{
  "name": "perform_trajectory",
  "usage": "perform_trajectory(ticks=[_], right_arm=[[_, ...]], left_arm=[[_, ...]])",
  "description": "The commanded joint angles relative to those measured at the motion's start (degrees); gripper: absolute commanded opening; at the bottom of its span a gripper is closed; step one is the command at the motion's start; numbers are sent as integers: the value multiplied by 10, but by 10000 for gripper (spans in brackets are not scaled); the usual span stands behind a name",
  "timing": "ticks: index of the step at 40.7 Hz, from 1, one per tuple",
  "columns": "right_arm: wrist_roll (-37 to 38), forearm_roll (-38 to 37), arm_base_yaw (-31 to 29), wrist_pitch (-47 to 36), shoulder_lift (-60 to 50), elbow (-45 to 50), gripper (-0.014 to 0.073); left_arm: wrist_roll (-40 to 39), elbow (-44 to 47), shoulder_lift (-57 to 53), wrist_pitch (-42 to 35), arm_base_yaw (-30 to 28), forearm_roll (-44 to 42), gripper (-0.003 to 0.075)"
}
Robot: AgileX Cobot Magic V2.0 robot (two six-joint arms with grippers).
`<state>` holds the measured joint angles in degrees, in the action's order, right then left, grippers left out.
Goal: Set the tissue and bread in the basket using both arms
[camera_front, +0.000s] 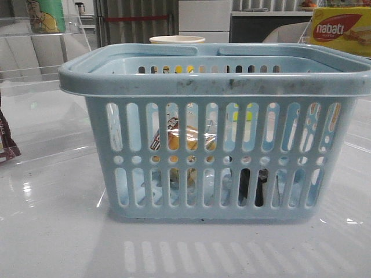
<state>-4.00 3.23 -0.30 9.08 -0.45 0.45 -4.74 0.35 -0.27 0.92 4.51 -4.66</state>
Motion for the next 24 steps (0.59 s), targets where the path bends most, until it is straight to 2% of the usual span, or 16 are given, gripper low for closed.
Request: perform_trajectory(ticks=[1,18,24], right_arm=[[-4,-4,-4,-84,-13,6,28],[0,-4,-4,-94,-13,9,28],[74,-65,-5,-136,-13,9,28]], left_arm=[[-1,4,-11,-49,4,6,93],[-1,4,-10,-49,4,6,93],[-1,4,-10,-49,4,6,93]])
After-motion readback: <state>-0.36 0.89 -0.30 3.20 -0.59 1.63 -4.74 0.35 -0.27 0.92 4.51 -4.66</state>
